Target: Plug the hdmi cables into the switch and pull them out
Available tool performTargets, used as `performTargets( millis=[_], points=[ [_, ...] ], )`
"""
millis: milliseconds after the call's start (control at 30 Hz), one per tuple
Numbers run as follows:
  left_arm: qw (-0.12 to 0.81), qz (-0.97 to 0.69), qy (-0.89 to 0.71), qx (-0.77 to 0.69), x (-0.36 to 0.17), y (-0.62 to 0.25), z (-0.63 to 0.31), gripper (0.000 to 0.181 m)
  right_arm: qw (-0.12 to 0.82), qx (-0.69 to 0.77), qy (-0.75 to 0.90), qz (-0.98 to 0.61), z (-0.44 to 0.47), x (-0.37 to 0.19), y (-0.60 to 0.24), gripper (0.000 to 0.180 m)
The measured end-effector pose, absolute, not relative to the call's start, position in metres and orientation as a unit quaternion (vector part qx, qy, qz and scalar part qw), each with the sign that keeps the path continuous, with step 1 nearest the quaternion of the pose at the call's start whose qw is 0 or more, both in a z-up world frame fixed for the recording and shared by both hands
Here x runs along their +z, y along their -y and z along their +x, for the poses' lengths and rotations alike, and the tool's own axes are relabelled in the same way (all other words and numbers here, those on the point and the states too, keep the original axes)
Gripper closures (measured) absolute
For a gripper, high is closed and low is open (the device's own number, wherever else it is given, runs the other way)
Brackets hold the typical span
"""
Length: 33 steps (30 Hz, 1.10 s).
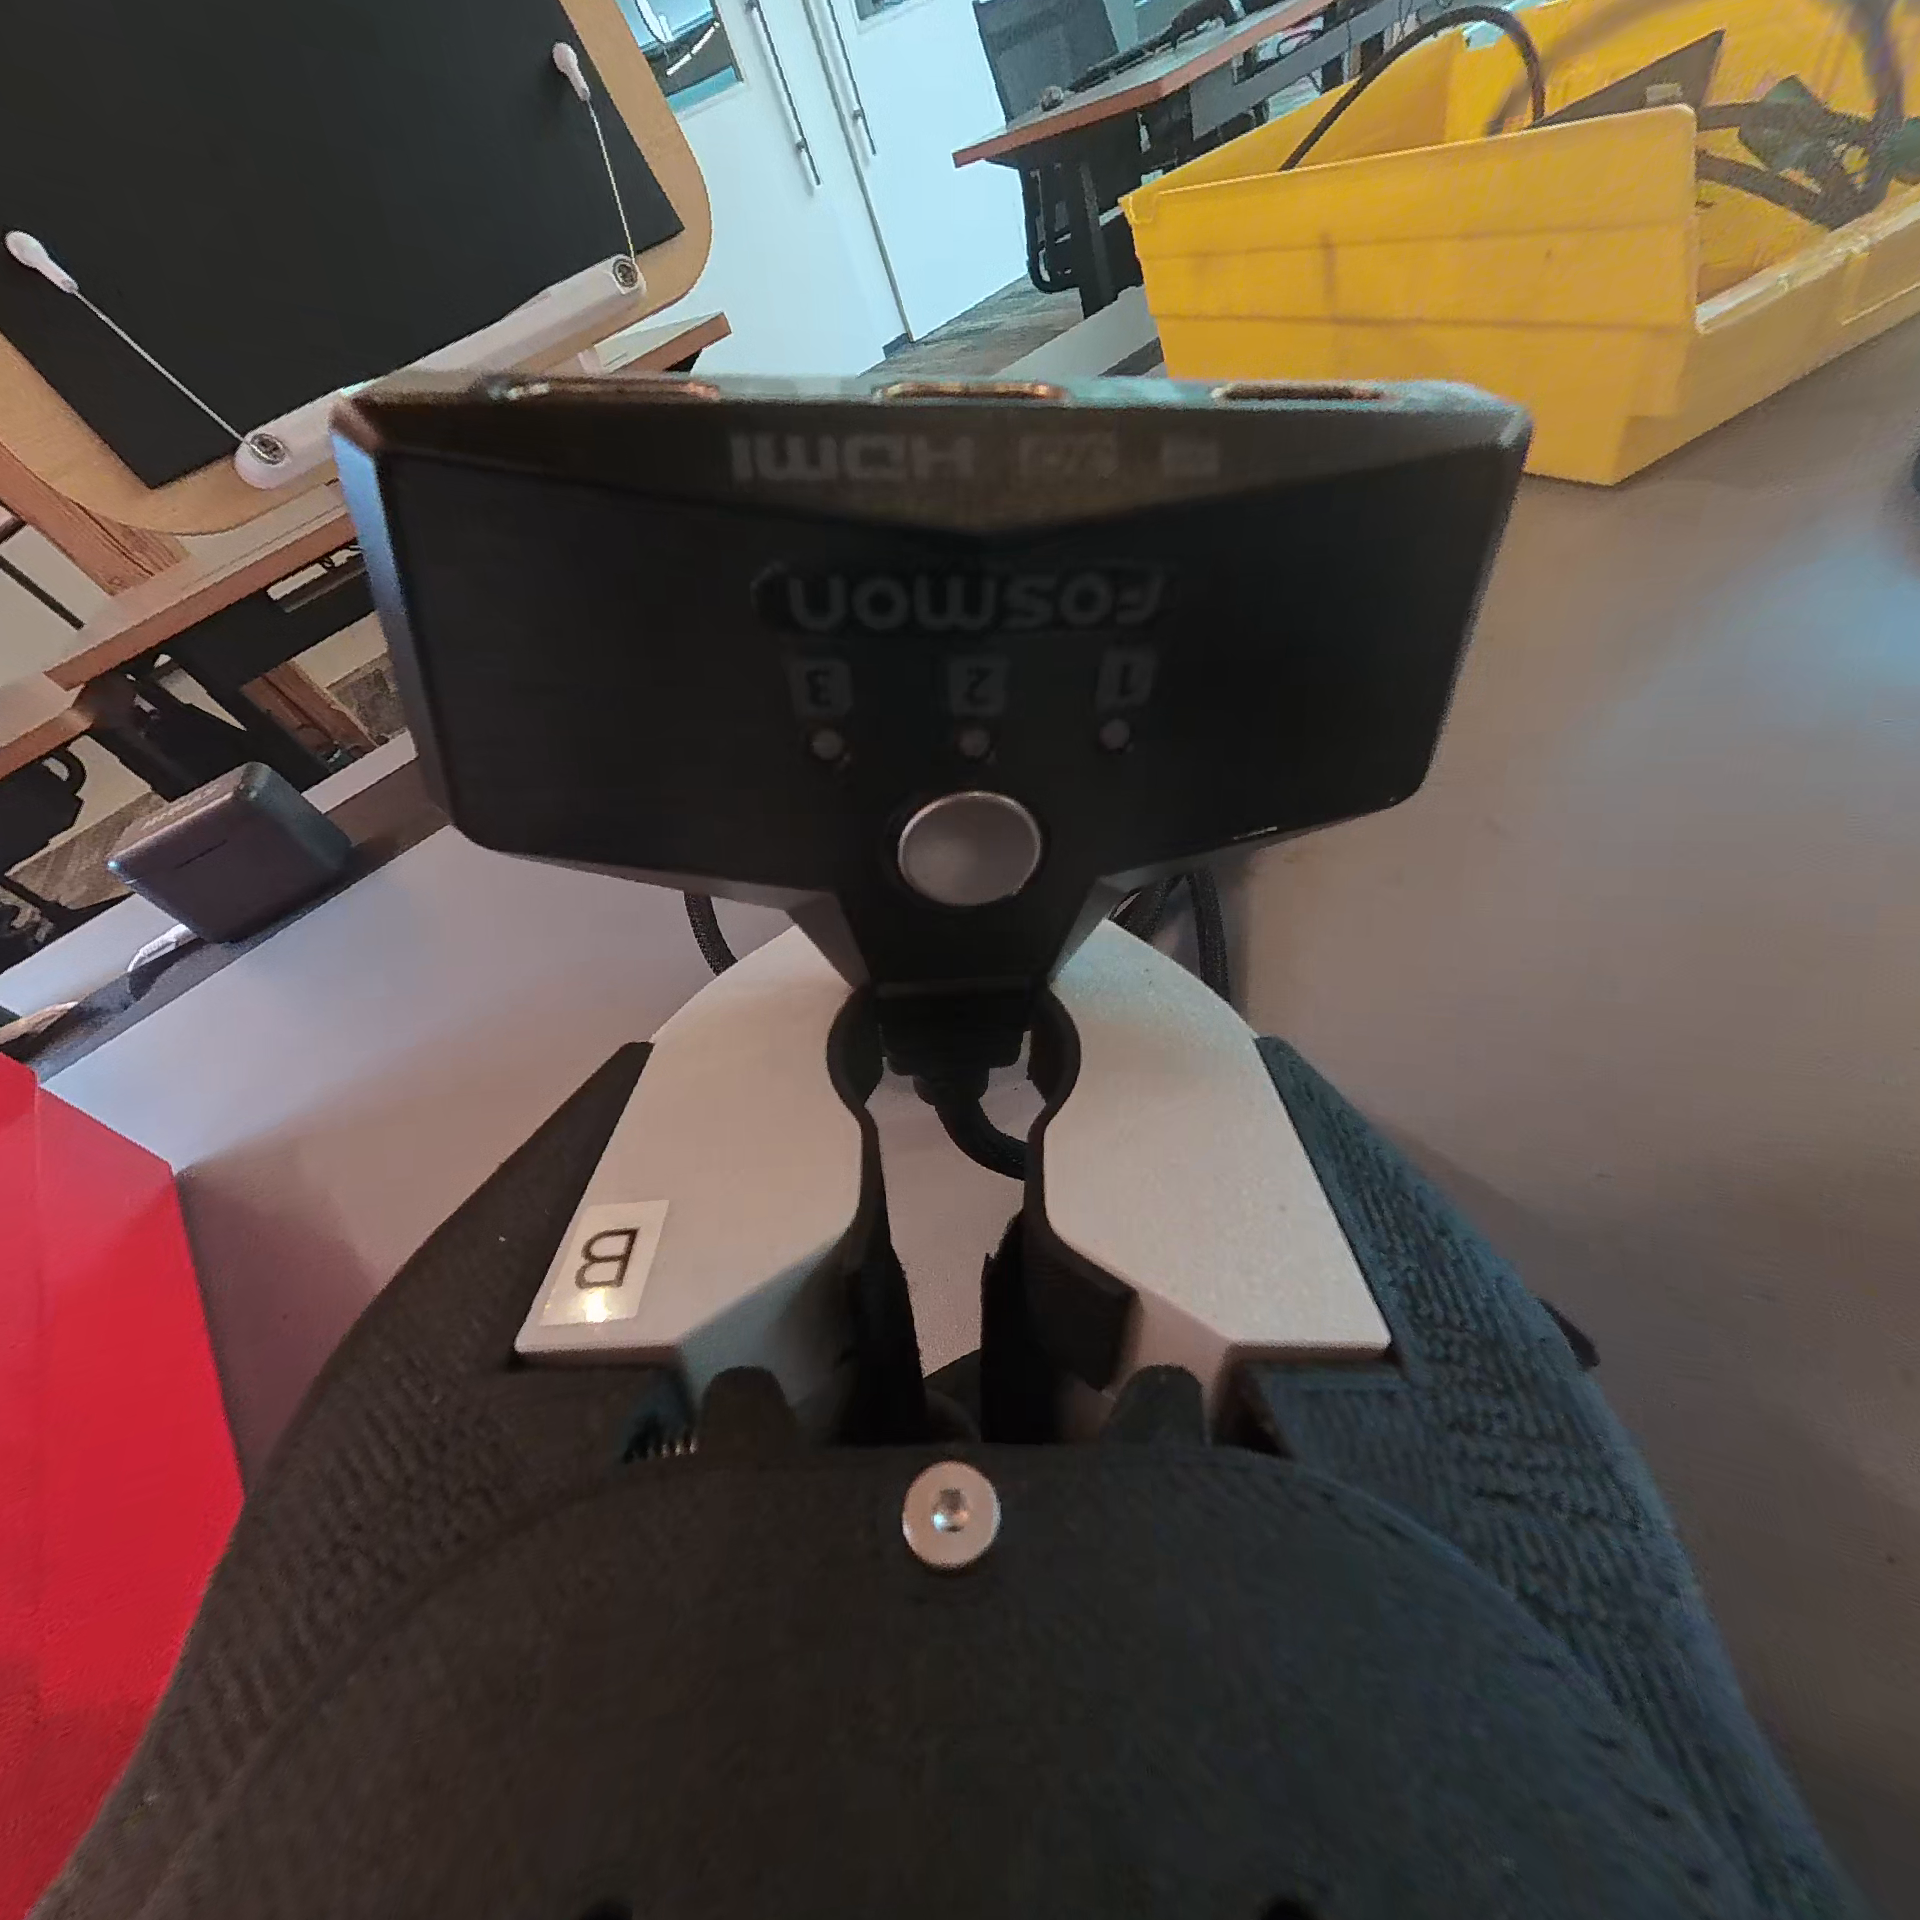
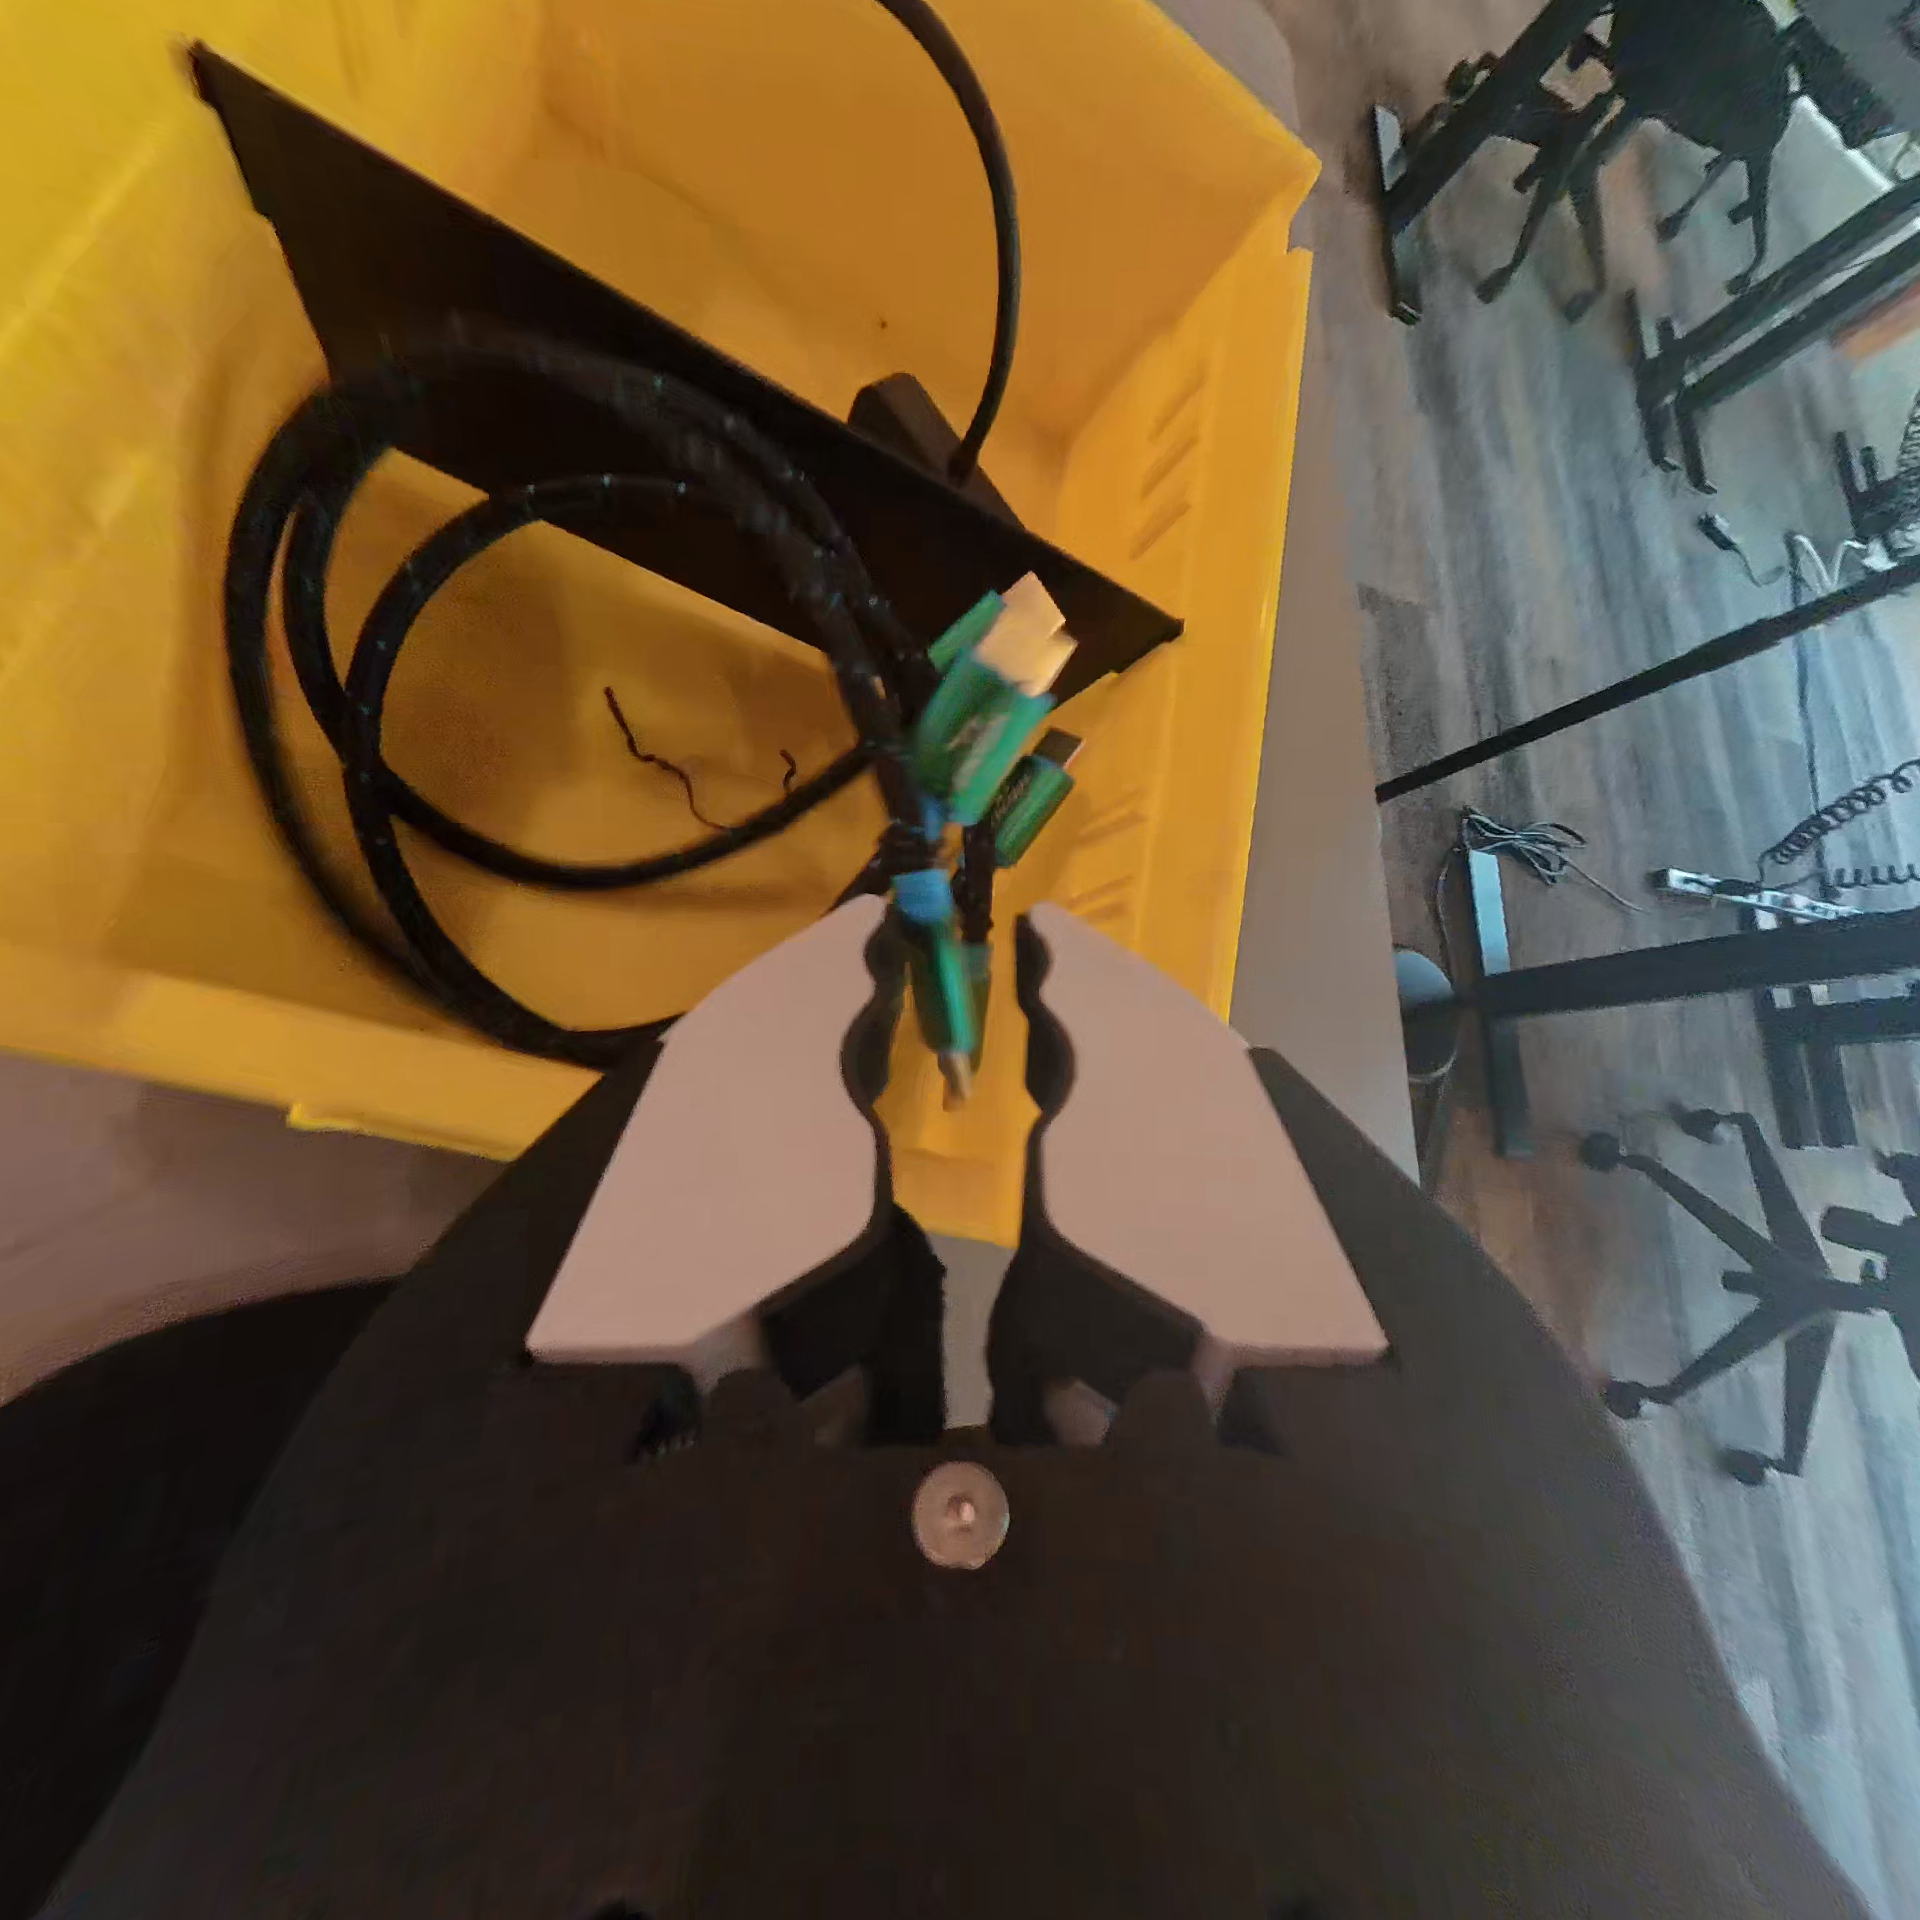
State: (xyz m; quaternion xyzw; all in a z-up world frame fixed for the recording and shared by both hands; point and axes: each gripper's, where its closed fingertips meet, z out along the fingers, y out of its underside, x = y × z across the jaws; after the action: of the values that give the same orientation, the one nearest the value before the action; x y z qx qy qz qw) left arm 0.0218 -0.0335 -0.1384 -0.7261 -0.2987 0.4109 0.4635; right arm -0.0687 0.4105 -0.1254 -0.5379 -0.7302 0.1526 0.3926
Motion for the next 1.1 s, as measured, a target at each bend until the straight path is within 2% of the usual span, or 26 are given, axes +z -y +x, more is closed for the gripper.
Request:
performTargets(
  millis=[100,200,300,367,467,667,800,900,1000,1033,1100],
  points=[
    [0.465,-0.725,0.299,0.410,-0.138,0.034,0.022,0.157,0.446,0.181,0.702,-0.525,-0.079,-0.107,-0.401,0.135],
    [0.467,-0.723,0.301,0.410,-0.138,0.034,0.022,0.157,0.487,0.334,0.687,-0.423,-0.078,-0.063,-0.335,0.126],
    [0.478,-0.716,0.305,0.408,-0.135,0.036,0.022,0.157,0.402,0.517,0.719,-0.234,-0.041,-0.039,-0.213,0.118],
    [0.498,-0.703,0.311,0.401,-0.130,0.038,0.023,0.157,0.312,0.557,0.762,-0.108,-0.002,-0.053,-0.135,0.109],
    [0.548,-0.669,0.334,0.375,-0.120,0.046,0.024,0.157,0.215,0.511,0.831,0.043,0.047,-0.102,-0.049,0.099],
    [0.660,-0.574,0.382,0.298,-0.099,0.069,0.025,0.157,0.173,0.406,0.888,0.132,0.045,-0.175,0.031,0.095],
    [0.704,-0.527,0.394,0.269,-0.090,0.081,0.028,0.157,0.189,0.371,0.900,0.127,0.026,-0.196,0.047,0.108],
    [0.717,-0.510,0.398,0.259,-0.088,0.085,0.028,0.157,0.164,0.363,0.911,0.104,0.023,-0.201,0.047,0.131],
    [0.717,-0.510,0.398,0.260,-0.088,0.085,0.028,0.157,0.143,0.362,0.916,0.098,0.023,-0.204,0.046,0.144],
    [0.717,-0.510,0.398,0.259,-0.088,0.085,0.028,0.157,0.139,0.358,0.917,0.107,0.024,-0.206,0.046,0.155],
    [0.716,-0.510,0.400,0.258,-0.089,0.085,0.028,0.157,0.173,0.349,0.907,0.159,0.024,-0.208,0.044,0.170]
  ],
)
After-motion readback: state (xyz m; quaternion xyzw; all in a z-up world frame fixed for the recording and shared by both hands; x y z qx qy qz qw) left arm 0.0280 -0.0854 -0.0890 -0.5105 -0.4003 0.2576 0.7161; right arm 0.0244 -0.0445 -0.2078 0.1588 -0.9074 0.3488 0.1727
